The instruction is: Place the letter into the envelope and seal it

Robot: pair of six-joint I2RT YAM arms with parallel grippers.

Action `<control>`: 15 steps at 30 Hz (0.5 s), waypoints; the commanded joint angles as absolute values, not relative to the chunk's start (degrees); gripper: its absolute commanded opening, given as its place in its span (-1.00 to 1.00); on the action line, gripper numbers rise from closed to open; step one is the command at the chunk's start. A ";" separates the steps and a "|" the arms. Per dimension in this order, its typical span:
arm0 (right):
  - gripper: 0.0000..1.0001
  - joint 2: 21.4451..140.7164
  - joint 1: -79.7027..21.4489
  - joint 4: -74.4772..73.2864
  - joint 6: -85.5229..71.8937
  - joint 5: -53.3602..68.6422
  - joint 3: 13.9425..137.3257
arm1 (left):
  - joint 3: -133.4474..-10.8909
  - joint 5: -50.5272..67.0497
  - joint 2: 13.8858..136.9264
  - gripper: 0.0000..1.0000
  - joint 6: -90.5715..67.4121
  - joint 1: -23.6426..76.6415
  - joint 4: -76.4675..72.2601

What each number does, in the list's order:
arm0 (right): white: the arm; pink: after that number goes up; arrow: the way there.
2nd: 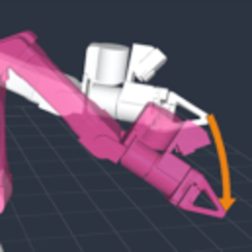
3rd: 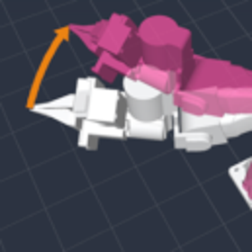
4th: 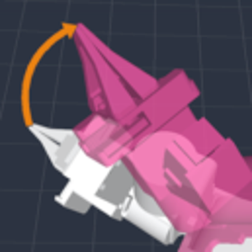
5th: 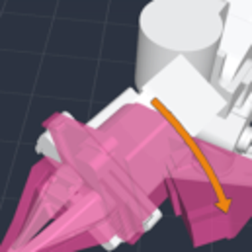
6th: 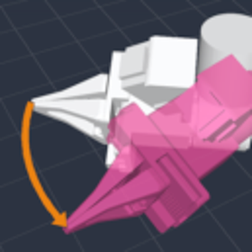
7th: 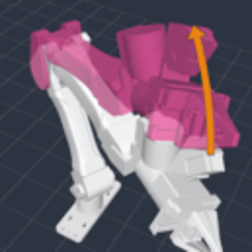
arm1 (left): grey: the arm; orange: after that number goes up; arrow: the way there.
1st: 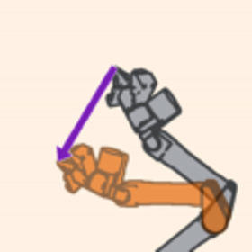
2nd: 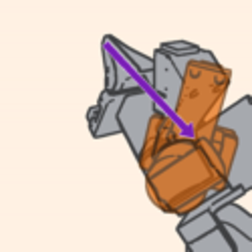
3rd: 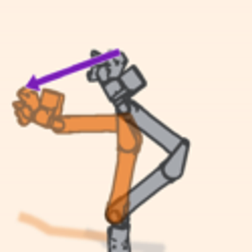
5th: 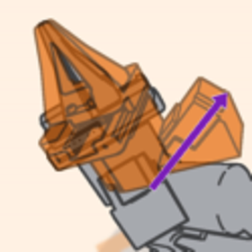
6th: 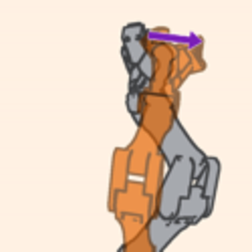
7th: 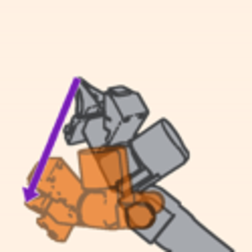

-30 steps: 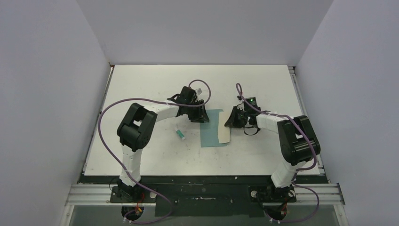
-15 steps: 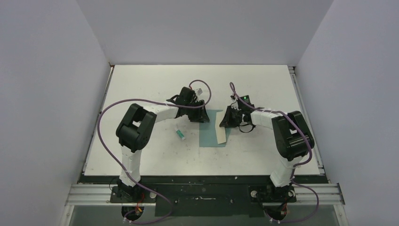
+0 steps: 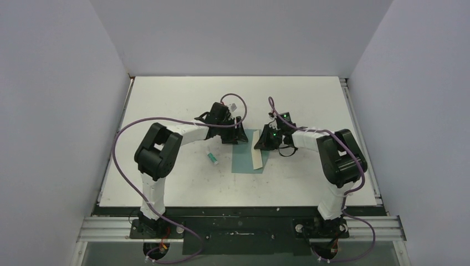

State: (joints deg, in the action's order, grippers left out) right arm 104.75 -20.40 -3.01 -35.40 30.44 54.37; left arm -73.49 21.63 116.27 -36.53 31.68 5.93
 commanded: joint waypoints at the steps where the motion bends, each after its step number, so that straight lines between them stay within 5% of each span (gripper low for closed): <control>1: -0.89 105.65 -22.02 -1.88 -35.18 27.83 53.84 | -72.32 18.12 112.50 0.20 -37.80 30.79 11.91; 15: -0.89 104.78 -22.32 4.85 -35.35 23.68 51.89 | -66.88 10.03 107.84 0.71 -38.40 30.23 16.22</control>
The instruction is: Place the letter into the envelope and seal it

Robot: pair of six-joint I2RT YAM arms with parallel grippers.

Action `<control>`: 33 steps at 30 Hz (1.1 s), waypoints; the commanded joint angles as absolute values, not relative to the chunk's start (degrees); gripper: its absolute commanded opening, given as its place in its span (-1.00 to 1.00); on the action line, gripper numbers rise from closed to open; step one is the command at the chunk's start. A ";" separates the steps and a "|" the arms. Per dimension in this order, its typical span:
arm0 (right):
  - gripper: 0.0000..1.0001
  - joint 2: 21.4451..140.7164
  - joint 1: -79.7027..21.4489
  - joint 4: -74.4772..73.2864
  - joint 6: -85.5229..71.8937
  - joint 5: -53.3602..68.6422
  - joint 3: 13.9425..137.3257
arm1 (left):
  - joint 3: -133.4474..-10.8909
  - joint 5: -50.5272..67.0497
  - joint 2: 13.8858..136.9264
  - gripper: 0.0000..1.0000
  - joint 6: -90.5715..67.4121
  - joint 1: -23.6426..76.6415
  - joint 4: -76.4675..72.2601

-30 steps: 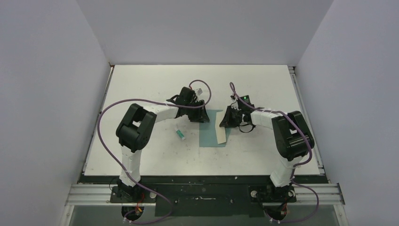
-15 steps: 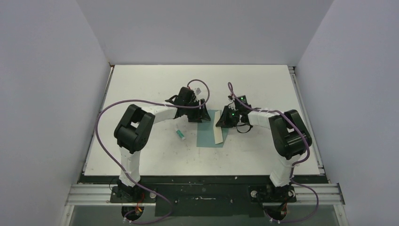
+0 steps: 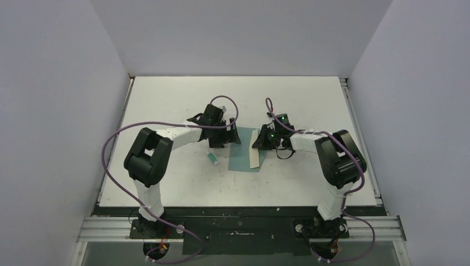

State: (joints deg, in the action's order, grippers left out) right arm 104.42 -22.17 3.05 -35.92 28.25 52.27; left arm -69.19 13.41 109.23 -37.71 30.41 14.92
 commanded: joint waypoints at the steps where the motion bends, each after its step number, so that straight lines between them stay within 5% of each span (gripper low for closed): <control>1: -0.89 105.15 -22.39 4.79 -35.33 23.75 52.12 | -66.44 9.87 107.85 0.73 -38.73 30.31 15.77; 9: -0.77 105.60 -22.47 2.59 -35.76 23.21 53.84 | -65.75 9.21 108.29 0.75 -38.41 30.32 17.22; 15: -0.19 104.57 -22.85 -3.17 -35.82 21.79 56.81 | -66.31 12.25 110.31 0.42 -39.10 30.26 17.67; 23: 0.53 103.53 -23.67 -12.67 -37.31 17.32 61.27 | -67.74 14.93 111.88 0.23 -41.53 30.15 18.96; 33: 0.71 103.61 -27.96 -24.46 -34.77 6.36 69.47 | -65.53 21.32 110.27 0.12 -45.28 29.54 10.44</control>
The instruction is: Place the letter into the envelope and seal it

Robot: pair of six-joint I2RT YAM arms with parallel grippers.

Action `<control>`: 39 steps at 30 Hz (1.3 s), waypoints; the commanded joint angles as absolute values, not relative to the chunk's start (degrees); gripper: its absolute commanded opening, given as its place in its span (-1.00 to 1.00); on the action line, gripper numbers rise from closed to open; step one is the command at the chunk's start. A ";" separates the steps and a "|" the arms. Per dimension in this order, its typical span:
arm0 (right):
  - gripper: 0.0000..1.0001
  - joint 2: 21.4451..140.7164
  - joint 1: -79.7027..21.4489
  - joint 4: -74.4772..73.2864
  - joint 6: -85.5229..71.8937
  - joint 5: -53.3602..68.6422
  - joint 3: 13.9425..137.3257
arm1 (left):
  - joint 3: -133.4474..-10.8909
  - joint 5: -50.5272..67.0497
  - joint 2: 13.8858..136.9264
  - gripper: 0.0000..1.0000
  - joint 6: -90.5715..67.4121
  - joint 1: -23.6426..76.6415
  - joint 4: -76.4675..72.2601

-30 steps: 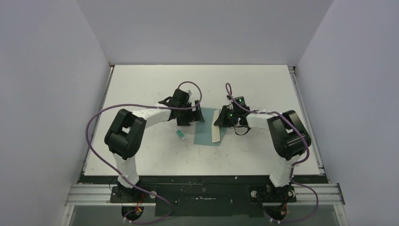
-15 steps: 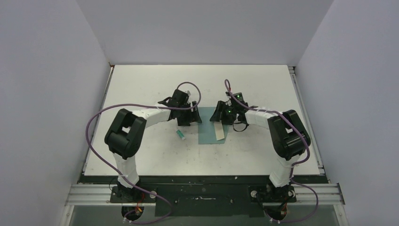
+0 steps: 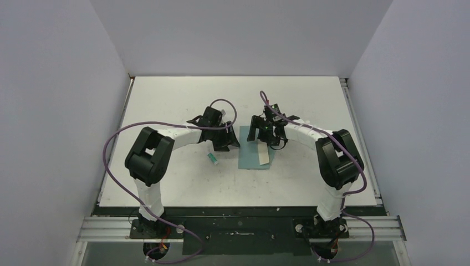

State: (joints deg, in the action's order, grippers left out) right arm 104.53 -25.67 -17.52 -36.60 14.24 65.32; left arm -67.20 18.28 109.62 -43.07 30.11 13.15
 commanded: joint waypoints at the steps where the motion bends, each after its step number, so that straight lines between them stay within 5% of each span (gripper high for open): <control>1: 0.71 103.51 -28.49 -24.85 -34.64 5.39 69.76 | -65.25 21.47 110.22 0.10 -45.75 29.53 9.76; 13: 0.68 102.85 -30.08 -32.72 -31.38 -3.49 74.48 | -66.63 18.65 111.37 -0.02 -45.90 29.62 13.16; 21: -0.11 104.16 -29.78 -30.09 -33.01 2.51 71.56 | -67.61 18.61 112.88 -0.13 -45.63 29.62 15.05; 39: -0.19 106.49 -27.59 -23.80 -35.52 11.04 64.97 | -67.94 20.79 115.17 -0.32 -45.14 30.06 16.33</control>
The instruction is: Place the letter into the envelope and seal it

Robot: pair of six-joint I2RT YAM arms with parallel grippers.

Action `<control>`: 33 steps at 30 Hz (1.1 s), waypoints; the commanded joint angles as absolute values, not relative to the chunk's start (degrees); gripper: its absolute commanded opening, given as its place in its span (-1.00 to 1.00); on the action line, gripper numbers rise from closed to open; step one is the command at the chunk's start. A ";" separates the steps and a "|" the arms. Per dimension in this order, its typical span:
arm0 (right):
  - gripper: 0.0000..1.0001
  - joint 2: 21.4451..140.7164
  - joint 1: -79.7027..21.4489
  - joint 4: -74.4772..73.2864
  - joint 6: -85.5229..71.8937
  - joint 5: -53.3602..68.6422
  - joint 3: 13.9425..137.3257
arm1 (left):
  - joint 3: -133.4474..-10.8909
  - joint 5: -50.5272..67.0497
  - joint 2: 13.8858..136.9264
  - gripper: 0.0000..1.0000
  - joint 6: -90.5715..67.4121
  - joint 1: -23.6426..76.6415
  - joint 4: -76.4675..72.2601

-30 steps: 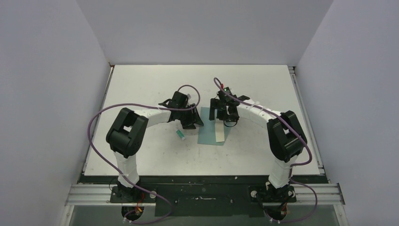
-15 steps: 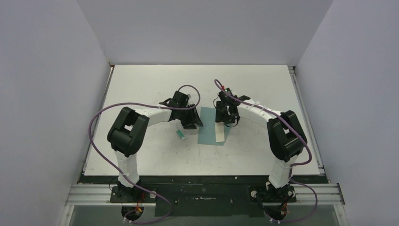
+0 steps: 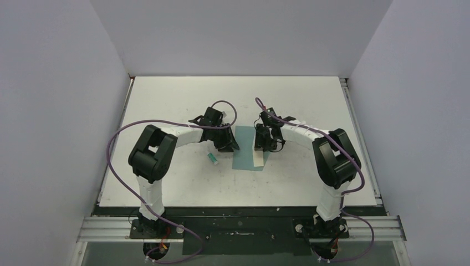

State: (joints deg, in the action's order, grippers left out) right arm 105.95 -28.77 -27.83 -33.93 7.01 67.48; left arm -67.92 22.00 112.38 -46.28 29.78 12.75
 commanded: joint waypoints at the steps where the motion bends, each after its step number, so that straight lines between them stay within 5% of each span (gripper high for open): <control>1: -0.19 106.26 -27.48 -22.55 -35.77 11.98 64.42 | -67.98 20.95 115.17 -0.33 -45.16 30.06 16.30; 10: -0.48 108.88 -27.34 -17.76 -37.95 18.69 63.78 | -67.72 22.19 115.84 -0.47 -45.97 30.06 15.11; 17: -0.48 109.35 -27.34 -15.88 -38.89 20.47 63.62 | -67.91 22.43 115.84 -0.49 -46.27 30.06 14.85; 20: -0.41 108.04 -26.88 -15.43 -38.05 19.63 63.48 | -67.81 22.32 115.69 -0.49 -46.09 29.93 14.55; 26: 0.07 105.69 -25.28 -15.29 -36.84 18.74 63.56 | -67.87 22.19 113.91 -0.45 -45.13 29.43 12.75; 33: 0.17 98.19 -23.38 -15.98 -35.94 16.80 62.93 | -68.71 22.97 112.07 -0.40 -44.29 27.59 12.67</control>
